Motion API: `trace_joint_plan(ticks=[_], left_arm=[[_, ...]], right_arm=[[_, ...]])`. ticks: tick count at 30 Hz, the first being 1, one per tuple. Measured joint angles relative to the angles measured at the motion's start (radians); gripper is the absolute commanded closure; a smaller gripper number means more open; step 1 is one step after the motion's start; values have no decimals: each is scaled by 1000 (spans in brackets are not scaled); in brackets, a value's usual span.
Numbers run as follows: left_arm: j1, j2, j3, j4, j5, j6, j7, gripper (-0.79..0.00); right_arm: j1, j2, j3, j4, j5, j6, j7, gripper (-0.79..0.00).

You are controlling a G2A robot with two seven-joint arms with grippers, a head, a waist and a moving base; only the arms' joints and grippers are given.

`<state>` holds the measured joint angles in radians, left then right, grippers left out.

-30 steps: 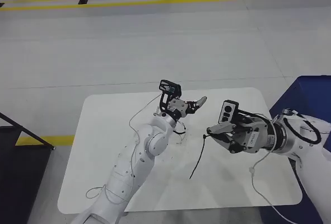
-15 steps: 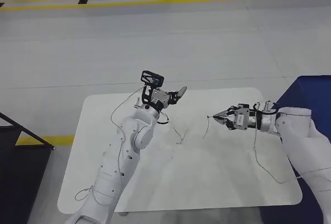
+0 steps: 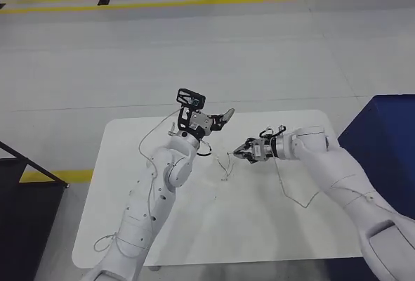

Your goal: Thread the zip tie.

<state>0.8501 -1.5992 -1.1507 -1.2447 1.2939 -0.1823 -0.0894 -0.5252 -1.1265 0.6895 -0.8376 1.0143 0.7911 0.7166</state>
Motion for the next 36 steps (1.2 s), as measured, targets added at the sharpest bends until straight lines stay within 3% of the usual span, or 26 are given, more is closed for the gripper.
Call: trace_joint_plan(ticks=[1, 2, 3, 12, 15, 20, 26, 29, 33, 36], left_arm=[[0, 0, 0, 0, 0, 0, 0, -785], [0, 0, 0, 0, 0, 0, 0, -785], [0, 0, 0, 0, 0, 0, 0, -785], [0, 0, 0, 0, 0, 0, 0, -785], [0, 0, 0, 0, 0, 0, 0, -785], [0, 0, 0, 0, 0, 0, 0, -785], [0, 0, 0, 0, 0, 0, 0, -785], [0, 0, 0, 0, 0, 0, 0, -785], [0, 0, 0, 0, 0, 0, 0, -785], [0, 0, 0, 0, 0, 0, 0, -785]], right_arm=[[5, -10, -19, 18, -22, -11, -4, -197], [7, -17, -31, 30, -33, -18, 0, -588], [8, -23, -42, 41, -40, -23, 11, -785], [21, -52, -51, 114, -61, -167, 148, -785], [20, -39, -17, 117, -72, -270, 201, -785], [-14, 14, 89, 107, -151, -573, 179, -785], [-167, 102, 280, -28, -187, -946, 225, -785], [-297, 143, 399, -156, -187, -1122, 174, -785], [-479, 173, 503, -362, -219, -1184, 54, -785], [-487, 173, 505, -376, -221, -1178, 54, -785]])
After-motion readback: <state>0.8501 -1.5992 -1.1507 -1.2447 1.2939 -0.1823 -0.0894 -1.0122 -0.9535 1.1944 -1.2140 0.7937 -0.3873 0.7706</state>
